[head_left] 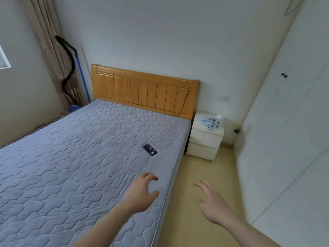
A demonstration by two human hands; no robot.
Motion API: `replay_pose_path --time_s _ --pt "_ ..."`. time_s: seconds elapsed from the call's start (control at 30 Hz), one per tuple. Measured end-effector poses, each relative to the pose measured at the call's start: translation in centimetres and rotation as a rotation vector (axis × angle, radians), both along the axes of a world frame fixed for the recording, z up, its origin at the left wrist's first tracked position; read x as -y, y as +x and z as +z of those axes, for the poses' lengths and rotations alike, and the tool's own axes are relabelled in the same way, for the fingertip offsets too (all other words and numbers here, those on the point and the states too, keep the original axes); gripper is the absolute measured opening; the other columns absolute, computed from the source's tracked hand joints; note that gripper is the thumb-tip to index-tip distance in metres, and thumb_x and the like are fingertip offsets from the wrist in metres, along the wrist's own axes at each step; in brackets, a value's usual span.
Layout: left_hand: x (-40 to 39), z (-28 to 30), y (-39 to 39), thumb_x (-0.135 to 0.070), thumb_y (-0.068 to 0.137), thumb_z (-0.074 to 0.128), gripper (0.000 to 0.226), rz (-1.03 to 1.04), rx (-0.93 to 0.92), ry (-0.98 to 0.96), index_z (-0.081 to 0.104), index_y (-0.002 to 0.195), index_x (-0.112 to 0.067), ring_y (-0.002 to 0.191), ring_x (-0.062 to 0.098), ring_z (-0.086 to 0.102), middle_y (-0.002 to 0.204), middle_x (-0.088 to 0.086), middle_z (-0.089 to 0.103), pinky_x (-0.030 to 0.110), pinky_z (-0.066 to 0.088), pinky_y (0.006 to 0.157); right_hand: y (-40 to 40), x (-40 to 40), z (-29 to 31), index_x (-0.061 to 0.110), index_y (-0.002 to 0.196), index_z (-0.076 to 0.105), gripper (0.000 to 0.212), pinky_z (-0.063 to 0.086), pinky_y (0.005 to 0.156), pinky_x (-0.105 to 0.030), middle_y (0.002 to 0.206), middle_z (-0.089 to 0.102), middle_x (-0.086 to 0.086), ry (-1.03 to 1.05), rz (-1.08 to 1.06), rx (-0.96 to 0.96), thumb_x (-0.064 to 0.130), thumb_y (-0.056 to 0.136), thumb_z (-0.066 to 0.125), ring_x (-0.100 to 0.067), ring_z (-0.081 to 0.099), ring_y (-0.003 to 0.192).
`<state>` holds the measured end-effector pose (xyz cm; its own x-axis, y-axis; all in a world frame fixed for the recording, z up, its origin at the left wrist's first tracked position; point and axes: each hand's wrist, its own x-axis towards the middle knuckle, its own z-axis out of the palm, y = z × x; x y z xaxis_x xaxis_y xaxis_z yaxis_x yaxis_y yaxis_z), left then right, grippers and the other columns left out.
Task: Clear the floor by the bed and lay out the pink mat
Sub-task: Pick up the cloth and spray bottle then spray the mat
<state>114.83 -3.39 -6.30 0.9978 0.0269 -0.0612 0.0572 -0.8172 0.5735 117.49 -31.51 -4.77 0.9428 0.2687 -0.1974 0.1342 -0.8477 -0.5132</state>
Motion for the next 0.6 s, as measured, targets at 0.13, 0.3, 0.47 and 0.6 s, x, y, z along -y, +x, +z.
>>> replay_pose_path --time_s 0.13,0.3,0.47,0.6 --pt "0.8 0.4 7.9 -0.043 0.090 0.062 0.049 -0.075 -0.008 0.009 0.049 0.137 -0.034 0.133 0.012 0.045 0.151 -0.012 0.038 0.030 0.040 0.109 5.6 0.6 0.4 0.029 0.156 0.035 0.060 0.019 0.121 -0.025 0.168 0.019 0.006 0.002 -0.065 0.014 0.017 0.100 0.053 -0.013 0.023 0.154" --pt "4.7 2.3 16.4 -0.038 0.091 0.062 0.048 -0.214 0.036 -0.015 0.051 0.137 -0.031 0.132 0.010 0.045 0.147 -0.014 0.040 0.028 0.040 0.108 11.1 3.2 0.6 0.031 0.155 0.036 0.061 0.019 0.122 -0.025 0.168 0.018 0.007 0.027 -0.133 0.037 0.020 0.099 0.056 -0.012 0.022 0.154" --pt "9.5 2.9 26.0 -0.037 0.088 0.063 0.049 -0.295 0.053 -0.011 0.052 0.135 -0.032 0.133 0.012 0.044 0.145 -0.013 0.043 0.028 0.038 0.109 18.6 6.8 0.1 0.032 0.156 0.035 0.061 0.020 0.122 -0.025 0.168 0.017 0.008 0.041 -0.195 0.043 0.022 0.100 0.057 -0.012 0.023 0.154" --pt "12.4 2.3 33.1 -0.038 0.088 0.064 0.049 -0.326 0.023 -0.002 0.052 0.135 -0.031 0.131 0.013 0.046 0.145 -0.014 0.042 0.029 0.041 0.108 25.2 9.5 -0.5 0.031 0.156 0.035 0.061 0.020 0.122 -0.024 0.168 0.018 0.007 0.061 -0.232 0.034 0.022 0.100 0.057 -0.011 0.024 0.153"
